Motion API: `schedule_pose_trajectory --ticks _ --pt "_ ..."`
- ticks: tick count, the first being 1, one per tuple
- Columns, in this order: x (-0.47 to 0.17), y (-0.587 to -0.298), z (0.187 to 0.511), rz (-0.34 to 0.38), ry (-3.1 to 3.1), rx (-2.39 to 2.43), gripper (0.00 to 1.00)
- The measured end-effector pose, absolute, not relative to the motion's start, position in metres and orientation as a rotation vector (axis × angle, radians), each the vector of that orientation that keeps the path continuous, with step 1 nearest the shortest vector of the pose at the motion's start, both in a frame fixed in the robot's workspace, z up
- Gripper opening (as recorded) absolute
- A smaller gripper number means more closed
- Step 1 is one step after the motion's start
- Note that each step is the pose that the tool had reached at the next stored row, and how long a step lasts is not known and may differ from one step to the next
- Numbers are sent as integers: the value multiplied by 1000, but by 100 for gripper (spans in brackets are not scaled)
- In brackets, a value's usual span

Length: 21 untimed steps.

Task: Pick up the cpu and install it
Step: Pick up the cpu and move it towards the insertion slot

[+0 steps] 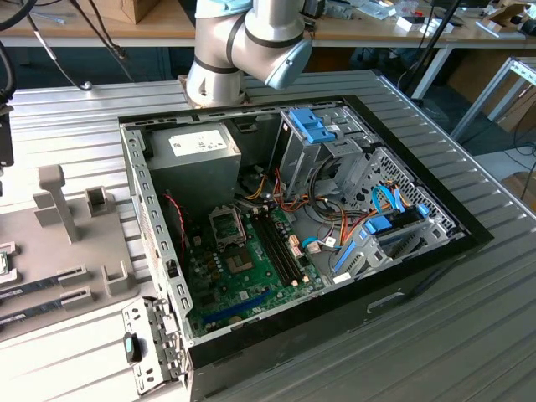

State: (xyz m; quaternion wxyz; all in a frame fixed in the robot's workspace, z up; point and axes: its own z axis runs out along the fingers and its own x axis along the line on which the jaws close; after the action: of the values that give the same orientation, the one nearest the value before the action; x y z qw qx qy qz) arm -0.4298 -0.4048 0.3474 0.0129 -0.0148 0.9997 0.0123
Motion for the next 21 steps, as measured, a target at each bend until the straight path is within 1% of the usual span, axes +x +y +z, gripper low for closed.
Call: schedule_pose_trajectory --ticks 21 --pt "-434 -404 341 38 3115 -46 60"
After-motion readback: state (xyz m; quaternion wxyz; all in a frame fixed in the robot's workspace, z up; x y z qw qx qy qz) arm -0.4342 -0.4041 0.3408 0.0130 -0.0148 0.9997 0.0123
